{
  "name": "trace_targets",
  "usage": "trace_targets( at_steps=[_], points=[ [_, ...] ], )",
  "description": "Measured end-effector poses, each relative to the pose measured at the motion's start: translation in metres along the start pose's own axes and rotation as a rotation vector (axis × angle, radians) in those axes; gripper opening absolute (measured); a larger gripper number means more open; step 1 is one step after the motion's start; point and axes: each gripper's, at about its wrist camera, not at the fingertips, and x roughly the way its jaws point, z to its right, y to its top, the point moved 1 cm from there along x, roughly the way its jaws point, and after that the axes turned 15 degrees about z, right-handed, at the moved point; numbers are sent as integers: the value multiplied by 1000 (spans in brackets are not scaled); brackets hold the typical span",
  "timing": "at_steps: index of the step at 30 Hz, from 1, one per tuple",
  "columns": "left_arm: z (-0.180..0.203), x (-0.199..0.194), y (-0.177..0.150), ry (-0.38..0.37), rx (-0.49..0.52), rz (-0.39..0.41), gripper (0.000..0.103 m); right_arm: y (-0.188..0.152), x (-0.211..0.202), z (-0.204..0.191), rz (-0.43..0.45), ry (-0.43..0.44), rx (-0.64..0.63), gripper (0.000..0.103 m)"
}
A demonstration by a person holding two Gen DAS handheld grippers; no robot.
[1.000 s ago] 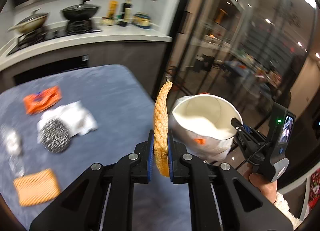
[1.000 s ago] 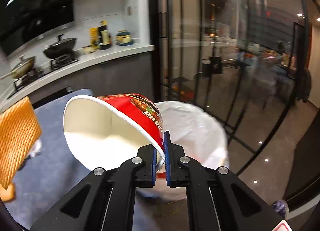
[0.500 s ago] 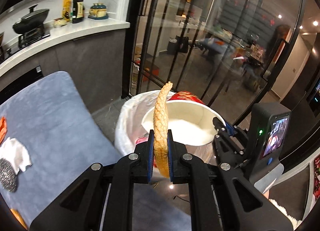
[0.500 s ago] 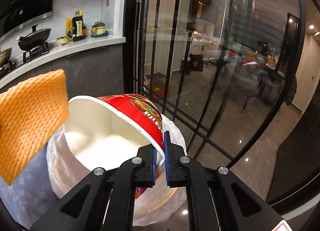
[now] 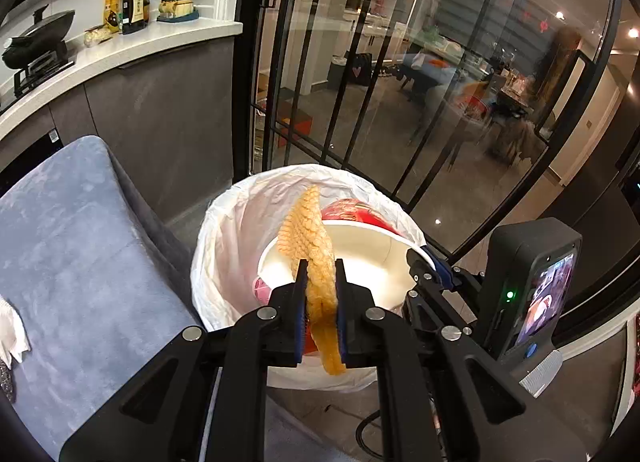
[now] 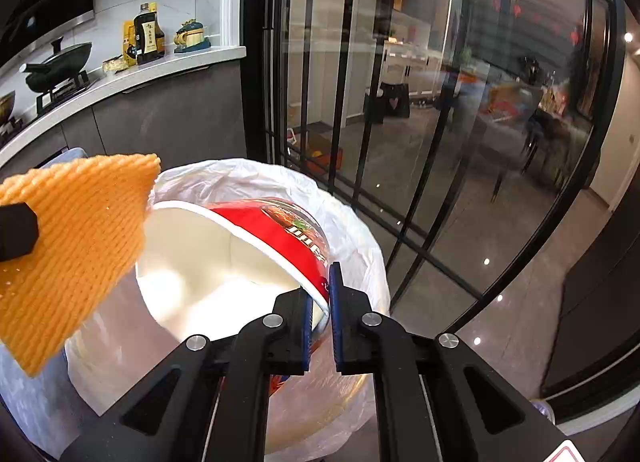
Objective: Collect trash
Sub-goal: 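Open both tools to drop the foam net and bucket into the bin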
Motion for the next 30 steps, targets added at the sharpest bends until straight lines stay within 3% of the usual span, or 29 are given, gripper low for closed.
trace_targets(
  at_steps=[8, 12, 14, 16, 22, 30],
  points=[
    [4, 13, -2, 12, -1, -25, 11, -5, 0, 3, -26, 24, 53, 20],
    [2, 17, -1, 19, -8, -28, 12, -6, -5, 5, -2, 26, 77, 36],
    [1, 18, -1, 30, -9, -31, 19, -3, -7, 3, 7, 29, 75, 38],
    [-1, 18, -1, 36, -21, -24, 35, -1, -10, 3, 18, 32, 83, 39],
    [-8, 11, 3, 58, -35, -1, 45, 3, -19, 3, 40, 39, 96, 42],
    [-15, -5, 6, 72, -45, 28, 46, 10, -33, -2, 68, 56, 97, 44]
  ],
)
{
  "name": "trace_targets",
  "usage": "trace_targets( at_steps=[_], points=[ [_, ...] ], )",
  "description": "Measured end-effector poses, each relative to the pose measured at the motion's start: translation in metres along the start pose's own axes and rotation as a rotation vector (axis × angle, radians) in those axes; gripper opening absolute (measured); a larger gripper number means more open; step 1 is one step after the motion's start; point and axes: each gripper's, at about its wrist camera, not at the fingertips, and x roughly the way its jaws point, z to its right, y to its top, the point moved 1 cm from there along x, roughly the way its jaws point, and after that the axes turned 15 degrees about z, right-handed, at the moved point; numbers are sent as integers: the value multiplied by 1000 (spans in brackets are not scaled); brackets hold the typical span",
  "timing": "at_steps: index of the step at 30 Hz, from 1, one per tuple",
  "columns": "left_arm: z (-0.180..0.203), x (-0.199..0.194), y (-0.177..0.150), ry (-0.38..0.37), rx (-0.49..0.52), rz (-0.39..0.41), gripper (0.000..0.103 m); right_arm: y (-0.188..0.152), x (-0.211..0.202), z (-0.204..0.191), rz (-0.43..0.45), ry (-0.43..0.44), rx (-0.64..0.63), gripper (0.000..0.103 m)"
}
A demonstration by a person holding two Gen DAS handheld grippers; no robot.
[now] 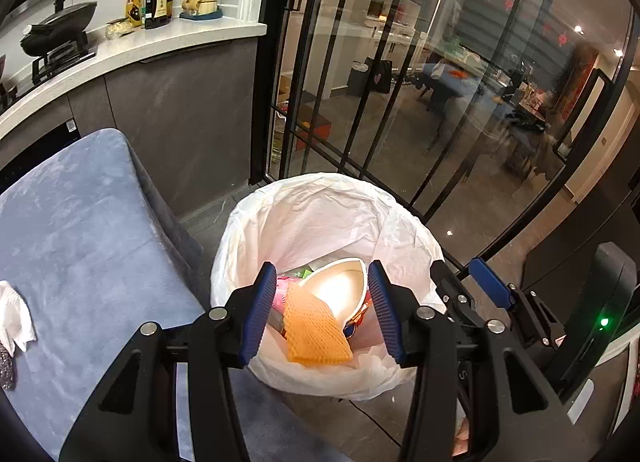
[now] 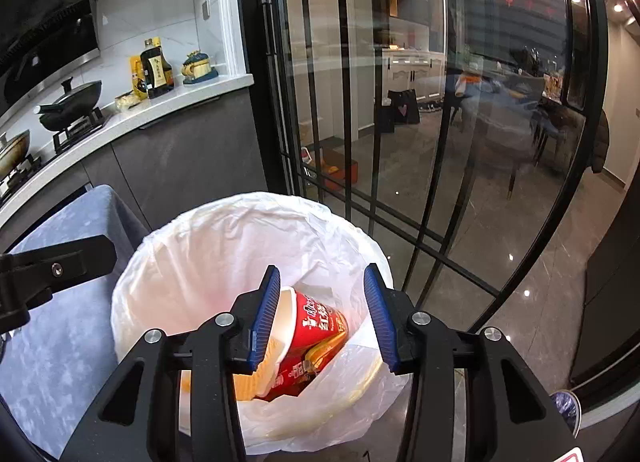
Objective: Collect trash
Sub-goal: 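Open both tools to drop the foam net and bucket into the bin, then return to the table and grasp the steel wool scrubber with the right tool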
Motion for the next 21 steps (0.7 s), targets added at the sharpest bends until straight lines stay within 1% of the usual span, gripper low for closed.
trace_targets(
  at_steps=[5, 10, 21],
  points=[
    [-9, -10, 0, 20, -15, 12, 46, 7, -10, -8, 16, 16, -3, 45],
    [-25, -28, 0, 50, -35, 26, 46, 11, -22, -25, 26, 54, -9, 45],
    [-85, -79, -7, 155, -103, 68, 47, 18, -56, -84, 53, 169, -62, 48]
  ],
)
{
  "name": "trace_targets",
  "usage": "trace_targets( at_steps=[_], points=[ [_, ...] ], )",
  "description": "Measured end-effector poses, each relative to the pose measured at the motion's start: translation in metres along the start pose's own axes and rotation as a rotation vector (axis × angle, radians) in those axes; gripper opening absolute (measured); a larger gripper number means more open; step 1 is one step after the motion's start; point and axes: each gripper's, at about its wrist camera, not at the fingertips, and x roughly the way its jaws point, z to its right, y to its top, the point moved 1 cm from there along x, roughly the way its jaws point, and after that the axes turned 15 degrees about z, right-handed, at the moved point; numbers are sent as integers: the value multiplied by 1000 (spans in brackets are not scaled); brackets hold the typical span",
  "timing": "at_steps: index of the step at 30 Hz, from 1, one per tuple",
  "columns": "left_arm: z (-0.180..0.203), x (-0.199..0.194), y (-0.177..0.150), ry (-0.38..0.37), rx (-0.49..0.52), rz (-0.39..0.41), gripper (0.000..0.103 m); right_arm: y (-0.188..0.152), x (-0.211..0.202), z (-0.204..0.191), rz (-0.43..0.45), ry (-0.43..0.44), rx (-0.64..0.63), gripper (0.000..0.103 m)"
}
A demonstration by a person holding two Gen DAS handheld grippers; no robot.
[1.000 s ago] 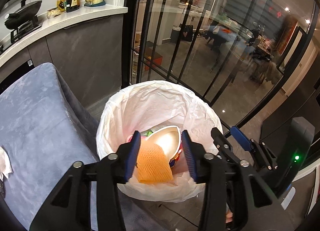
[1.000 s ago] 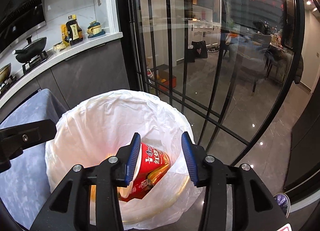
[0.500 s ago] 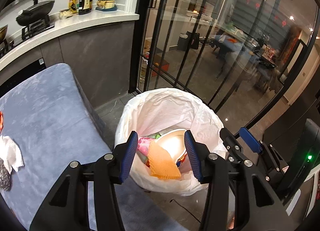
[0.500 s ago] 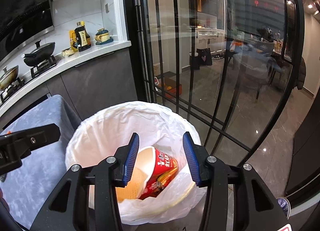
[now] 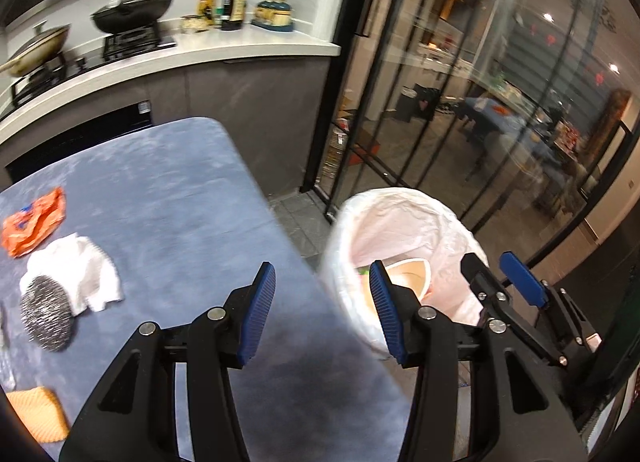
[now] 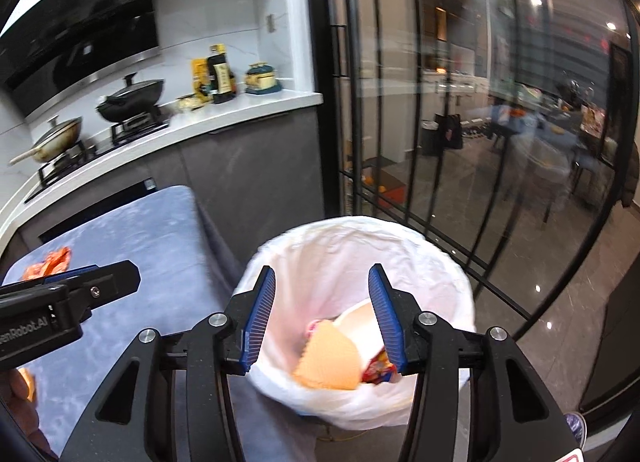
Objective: Collect trash
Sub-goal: 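Return to the table and grasp the steel wool scrubber with the right tool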
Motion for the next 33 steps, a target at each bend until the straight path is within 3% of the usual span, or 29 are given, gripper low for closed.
trace_targets(
  at_steps=[5, 7, 12, 16, 23, 28, 33],
  points=[
    [-40, -22, -2, 53, -42, 17, 49, 1, -13, -36, -1, 66, -21, 48],
    [-58, -34, -4, 88, -64, 33, 66, 0, -19, -54, -6, 105, -33, 48],
    [-103, -63, -12, 170, -102, 53, 67, -5, -32, -98, -17, 188, -56, 49],
    [-149, -92, -29, 278, -139, 60, 83, -14, -41, -134, -41, 259, -63, 54],
    [-218, -132, -72, 436, -200, 14, 88, -35, -53, -188, -85, 351, -96, 59],
    [-261, -158, -99, 509, -287, -9, 89, -48, -60, -220, -116, 406, -117, 64],
    [-290, -178, -119, 532, -396, -13, 90, -58, -61, -246, -145, 445, -131, 69]
  ],
)
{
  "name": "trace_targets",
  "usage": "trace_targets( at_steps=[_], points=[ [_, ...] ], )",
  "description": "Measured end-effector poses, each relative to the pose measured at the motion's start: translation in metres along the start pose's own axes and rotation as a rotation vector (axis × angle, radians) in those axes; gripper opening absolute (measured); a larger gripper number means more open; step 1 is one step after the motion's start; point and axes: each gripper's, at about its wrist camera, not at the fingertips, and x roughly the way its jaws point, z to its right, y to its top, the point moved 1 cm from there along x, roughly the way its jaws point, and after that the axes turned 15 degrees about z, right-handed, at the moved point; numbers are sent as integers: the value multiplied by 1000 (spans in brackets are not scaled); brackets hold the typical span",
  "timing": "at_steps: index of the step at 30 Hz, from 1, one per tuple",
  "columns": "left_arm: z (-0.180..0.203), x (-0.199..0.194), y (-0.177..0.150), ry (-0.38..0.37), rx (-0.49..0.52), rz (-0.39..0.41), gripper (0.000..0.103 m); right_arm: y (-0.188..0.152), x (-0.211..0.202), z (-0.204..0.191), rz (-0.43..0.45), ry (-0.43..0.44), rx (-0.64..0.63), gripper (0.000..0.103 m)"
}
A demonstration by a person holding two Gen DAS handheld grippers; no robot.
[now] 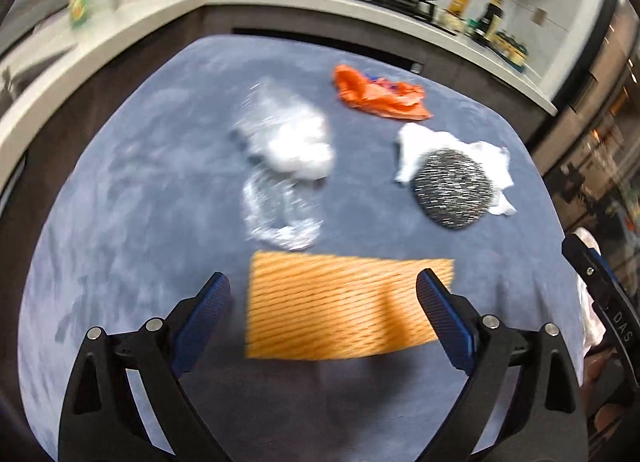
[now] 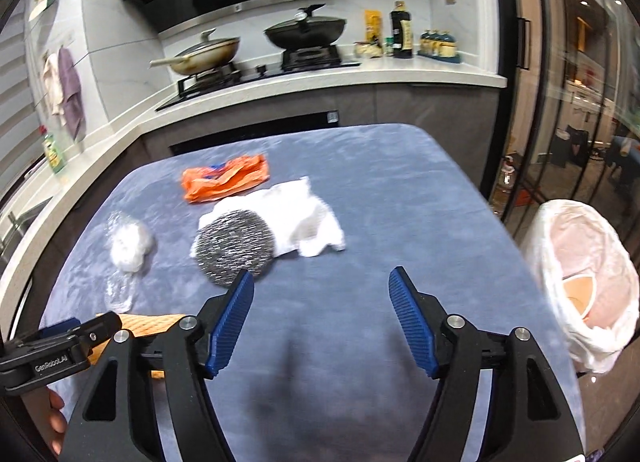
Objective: Collect trash
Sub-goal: 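Return to the table and grasp the steel wool scrubber with the right tool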
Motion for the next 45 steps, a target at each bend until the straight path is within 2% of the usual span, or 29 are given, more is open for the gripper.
trace_targets(
  at_steps=[7, 9, 14, 23, 31, 32, 34, 39, 41, 45],
  points=[
    [-22, 6, -9, 0, -55, -24, 92, -5, 24, -39, -46, 59, -48, 75],
    [-25, 8, -11, -6, -64, -34, 92, -7, 34, -49, -54, 69, -68, 80],
    [-26, 15, -11, -6, -82, -39, 92, -7, 56, -66, -59, 73, -110, 81],
    [-29, 21, -8, 1, -99, -24, 92, -9, 94, -76, -89, 76, -121, 84],
    [-29, 24, -5, 9, -94, -16, 92, -16, 110, -76, -121, 96, -88, 84],
    [-29, 24, -5, 10, -92, -16, 92, -16, 111, -76, -126, 101, -87, 82],
    [-28, 25, -4, 10, -90, -15, 92, -17, 111, -76, -130, 125, -77, 72],
    [-23, 26, -5, -5, -72, -16, 92, -15, 103, -73, -119, 138, -69, 66],
    [-19, 26, -6, -19, -59, -19, 90, -15, 97, -67, -115, 139, -51, 65],
    [-5, 24, -11, -34, -2, -25, 68, -13, 83, -55, -107, 151, -15, 64]
  ],
)
